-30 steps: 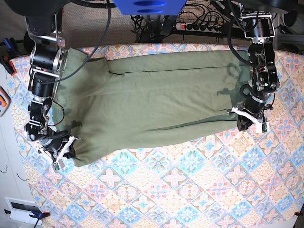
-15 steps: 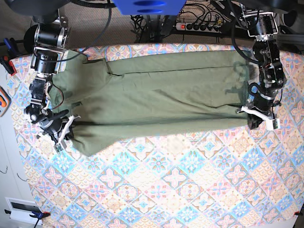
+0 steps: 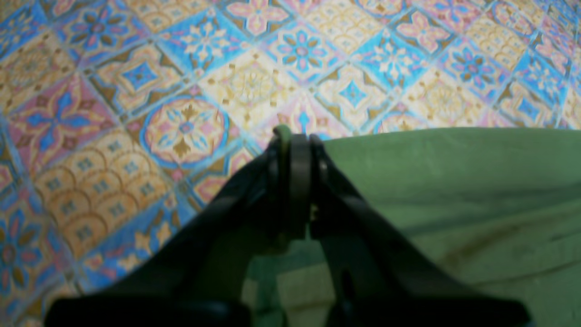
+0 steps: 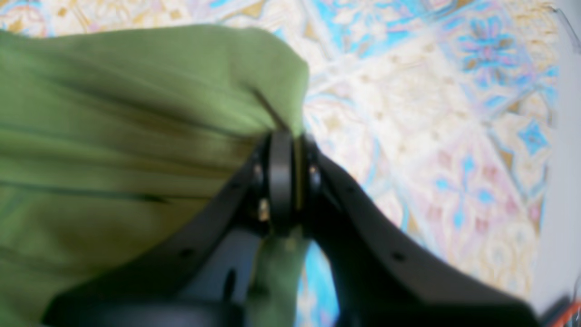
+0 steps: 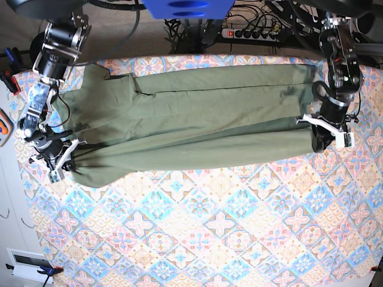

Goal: Layout the t-shirt on the table in an organized manner, then fold the t-shirt properly
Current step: 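Fold the hem over toward the shoulder fold with both grippers, then release the hem and reposition both grippers at the strip's ends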

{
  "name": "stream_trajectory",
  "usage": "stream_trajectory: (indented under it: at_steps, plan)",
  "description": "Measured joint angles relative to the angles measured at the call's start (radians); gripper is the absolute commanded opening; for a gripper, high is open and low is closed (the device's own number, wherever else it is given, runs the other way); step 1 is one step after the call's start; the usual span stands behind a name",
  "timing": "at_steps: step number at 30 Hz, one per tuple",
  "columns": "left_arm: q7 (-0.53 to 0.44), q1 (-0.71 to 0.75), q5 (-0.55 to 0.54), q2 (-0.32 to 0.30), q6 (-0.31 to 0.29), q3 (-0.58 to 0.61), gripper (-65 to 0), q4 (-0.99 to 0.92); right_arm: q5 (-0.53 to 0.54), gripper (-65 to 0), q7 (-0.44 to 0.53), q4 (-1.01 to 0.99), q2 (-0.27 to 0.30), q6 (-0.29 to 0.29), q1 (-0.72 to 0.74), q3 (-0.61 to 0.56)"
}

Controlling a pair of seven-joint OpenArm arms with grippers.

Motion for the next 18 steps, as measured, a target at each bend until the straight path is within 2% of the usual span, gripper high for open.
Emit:
stream_trajectory:
  at_steps: [3,7,13,18]
  plan:
    - [0.005,0.029,-0.001,0.0,-0.004,0.001,-65.0,0.008,-0.023,-63.1,-0.067,0.045,-0.006,0.003,-0.035,0.004]
    - [-0.001,0.076,-0.001,0.0,0.0,0.001,-65.0,0.009,0.004,-63.1,-0.059,0.11,-0.002,0.001,-0.028,0.002]
    - [0.0,0.146,0.003,0.0,-0.002,0.001,-65.0,0.009,-0.022,-63.1,-0.106,0.144,-0.008,0.004,-0.159,0.002]
    - [0.0,0.169,0.011,-0.001,0.0,0.001,-65.0,0.008,0.005,-63.1,-0.057,0.166,0.001,0.0,-0.159,0.001]
